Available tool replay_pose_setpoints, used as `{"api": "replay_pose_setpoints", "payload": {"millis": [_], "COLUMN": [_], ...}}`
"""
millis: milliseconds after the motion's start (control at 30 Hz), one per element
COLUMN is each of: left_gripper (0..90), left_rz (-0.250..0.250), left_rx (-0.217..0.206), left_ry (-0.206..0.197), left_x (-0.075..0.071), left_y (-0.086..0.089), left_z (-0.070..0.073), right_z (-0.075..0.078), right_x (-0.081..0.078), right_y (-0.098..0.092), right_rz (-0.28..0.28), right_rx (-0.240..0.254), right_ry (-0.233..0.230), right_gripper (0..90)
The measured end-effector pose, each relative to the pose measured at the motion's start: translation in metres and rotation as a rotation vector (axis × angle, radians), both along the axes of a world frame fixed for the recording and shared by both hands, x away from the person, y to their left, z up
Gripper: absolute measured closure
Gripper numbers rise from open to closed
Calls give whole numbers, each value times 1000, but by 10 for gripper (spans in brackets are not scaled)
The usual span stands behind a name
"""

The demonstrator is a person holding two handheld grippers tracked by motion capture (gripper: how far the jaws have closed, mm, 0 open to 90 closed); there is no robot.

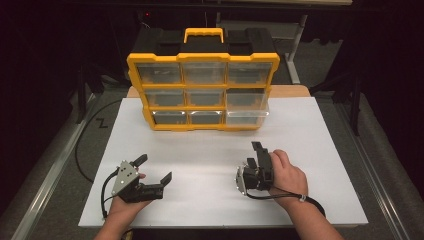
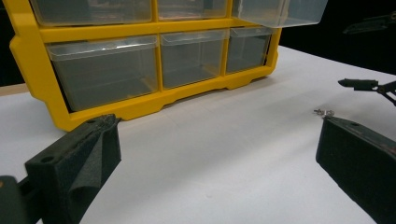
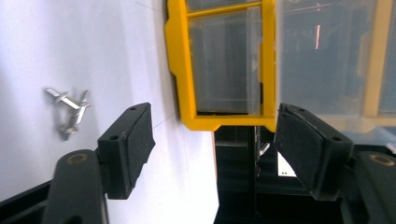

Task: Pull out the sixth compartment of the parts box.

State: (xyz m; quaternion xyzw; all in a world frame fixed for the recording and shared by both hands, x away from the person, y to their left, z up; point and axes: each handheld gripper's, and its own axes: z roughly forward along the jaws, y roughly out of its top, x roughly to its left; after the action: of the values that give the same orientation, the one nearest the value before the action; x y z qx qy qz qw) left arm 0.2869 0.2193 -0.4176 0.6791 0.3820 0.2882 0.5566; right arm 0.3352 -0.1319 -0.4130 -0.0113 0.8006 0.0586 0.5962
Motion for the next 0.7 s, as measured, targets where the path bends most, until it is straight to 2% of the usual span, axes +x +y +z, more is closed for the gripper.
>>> {"api": "replay_pose_setpoints", "payload": {"millis": [67, 233, 300, 500, 700], "left_gripper": [6, 6, 6, 6, 6], "left_rz": [0, -4, -4, -4, -5], "left_rx": [-1, 8, 9, 9, 11], "left_ry": [1, 4, 4, 1, 2], "left_x": [0, 1, 1, 0, 1], "left_y": [0, -1, -2, -1, -1], "left_z": [0, -1, -1, -1, -1], "right_z": [-4, -12, -14, -17, -16], "right_x": [-2, -7, -8, -8, -5], "right_y": [-2, -5, -6, -9, -13], "right_rz": [-3, 32, 35, 48, 36], "right_rx": [17, 47, 44, 43, 92], "right_ry": [0, -3, 13, 7, 31], "right_gripper": [257, 182, 162, 66, 16]}}
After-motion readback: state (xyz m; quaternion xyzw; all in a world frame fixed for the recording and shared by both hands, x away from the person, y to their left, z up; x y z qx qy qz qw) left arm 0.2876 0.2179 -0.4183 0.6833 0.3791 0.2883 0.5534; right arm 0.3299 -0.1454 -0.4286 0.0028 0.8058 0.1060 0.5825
